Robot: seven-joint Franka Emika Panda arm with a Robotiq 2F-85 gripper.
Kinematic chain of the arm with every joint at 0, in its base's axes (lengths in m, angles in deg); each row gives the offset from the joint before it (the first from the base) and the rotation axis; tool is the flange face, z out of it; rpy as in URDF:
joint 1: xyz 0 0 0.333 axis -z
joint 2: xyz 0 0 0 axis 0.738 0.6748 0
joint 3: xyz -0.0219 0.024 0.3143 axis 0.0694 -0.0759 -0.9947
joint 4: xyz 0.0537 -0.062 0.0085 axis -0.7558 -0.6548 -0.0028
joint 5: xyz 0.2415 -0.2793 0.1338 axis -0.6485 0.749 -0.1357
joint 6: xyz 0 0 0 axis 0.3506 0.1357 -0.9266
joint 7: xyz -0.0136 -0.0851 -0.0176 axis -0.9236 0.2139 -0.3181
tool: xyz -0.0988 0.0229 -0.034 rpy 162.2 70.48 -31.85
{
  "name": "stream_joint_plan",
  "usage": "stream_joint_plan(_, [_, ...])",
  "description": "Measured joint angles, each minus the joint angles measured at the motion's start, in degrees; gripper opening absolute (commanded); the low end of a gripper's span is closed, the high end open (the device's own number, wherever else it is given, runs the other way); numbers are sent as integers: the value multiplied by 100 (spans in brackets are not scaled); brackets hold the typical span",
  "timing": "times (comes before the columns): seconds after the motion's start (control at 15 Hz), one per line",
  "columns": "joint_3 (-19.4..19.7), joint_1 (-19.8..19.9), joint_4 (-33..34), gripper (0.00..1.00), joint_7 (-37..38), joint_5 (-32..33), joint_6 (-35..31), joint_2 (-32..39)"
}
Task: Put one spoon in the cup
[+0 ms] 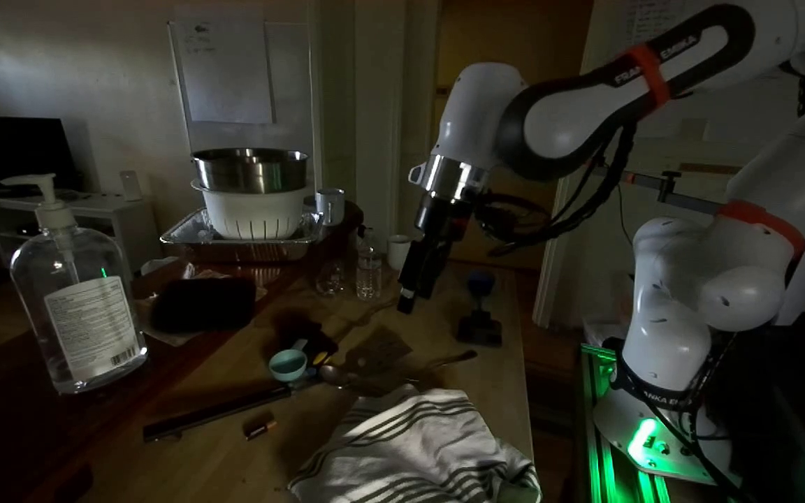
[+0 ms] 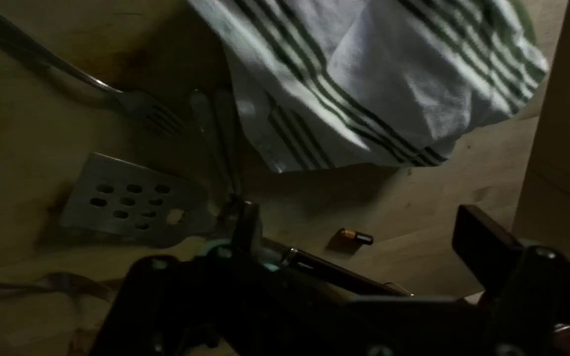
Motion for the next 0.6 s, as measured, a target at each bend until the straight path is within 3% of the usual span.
stream_joint_plan(0.33, [-124, 432, 30, 100, 195, 826, -1414, 1323])
stream_joint_plan(0.6, [-359, 702, 199, 100, 759, 1920, -1776, 2263])
